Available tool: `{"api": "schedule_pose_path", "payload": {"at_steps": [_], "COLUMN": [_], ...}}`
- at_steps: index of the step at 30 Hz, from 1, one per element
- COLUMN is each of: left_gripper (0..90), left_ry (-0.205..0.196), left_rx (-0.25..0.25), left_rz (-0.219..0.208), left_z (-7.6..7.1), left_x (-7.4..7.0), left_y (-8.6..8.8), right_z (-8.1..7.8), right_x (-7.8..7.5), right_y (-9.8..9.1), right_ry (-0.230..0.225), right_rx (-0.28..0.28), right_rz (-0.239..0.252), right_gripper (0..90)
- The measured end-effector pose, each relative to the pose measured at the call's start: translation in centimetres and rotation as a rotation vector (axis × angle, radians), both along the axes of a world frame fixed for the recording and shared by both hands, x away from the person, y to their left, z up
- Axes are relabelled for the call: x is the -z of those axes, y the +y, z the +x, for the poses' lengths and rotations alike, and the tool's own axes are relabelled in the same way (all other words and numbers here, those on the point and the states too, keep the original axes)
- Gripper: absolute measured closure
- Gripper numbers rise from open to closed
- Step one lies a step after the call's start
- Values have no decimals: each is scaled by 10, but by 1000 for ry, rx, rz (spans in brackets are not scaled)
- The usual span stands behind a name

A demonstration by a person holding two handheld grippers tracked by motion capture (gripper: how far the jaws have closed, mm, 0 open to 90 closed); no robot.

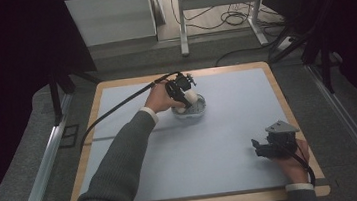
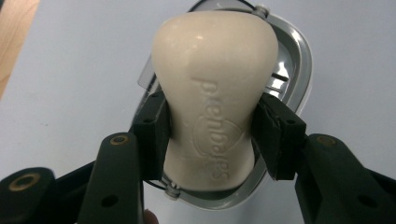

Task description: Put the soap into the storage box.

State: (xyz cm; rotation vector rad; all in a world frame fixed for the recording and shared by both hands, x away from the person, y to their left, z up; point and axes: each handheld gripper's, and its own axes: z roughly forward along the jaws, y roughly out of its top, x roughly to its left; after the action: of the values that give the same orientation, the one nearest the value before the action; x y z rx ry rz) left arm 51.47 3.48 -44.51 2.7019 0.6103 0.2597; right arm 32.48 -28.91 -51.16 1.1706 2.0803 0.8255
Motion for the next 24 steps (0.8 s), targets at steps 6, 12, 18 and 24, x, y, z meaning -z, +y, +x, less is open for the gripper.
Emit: {"api": "schedule_pose_path", "payload": {"at_steps": [6,12,18,24], "left_gripper": [448,400,364,357], "left_ry": [-3,-16,-31,-40], "left_rx": [-11,-9,-20,-32], "left_rz": [-63,-92,-135,-184], "left_z": [-2,-5,-14,-30], "left_x": [-2,-10,-14,-22], "left_y": [3,10,20,42], "right_z": [1,1,1,1], "right_x": [1,2,3,3], "right_y": [1,2,2,3], "right_ry": [5,6,11,11], "right_rx": [-1,2,0,-2], "right_rz": [-4,-7,-7,-11], "right_gripper": [104,104,104,104]}}
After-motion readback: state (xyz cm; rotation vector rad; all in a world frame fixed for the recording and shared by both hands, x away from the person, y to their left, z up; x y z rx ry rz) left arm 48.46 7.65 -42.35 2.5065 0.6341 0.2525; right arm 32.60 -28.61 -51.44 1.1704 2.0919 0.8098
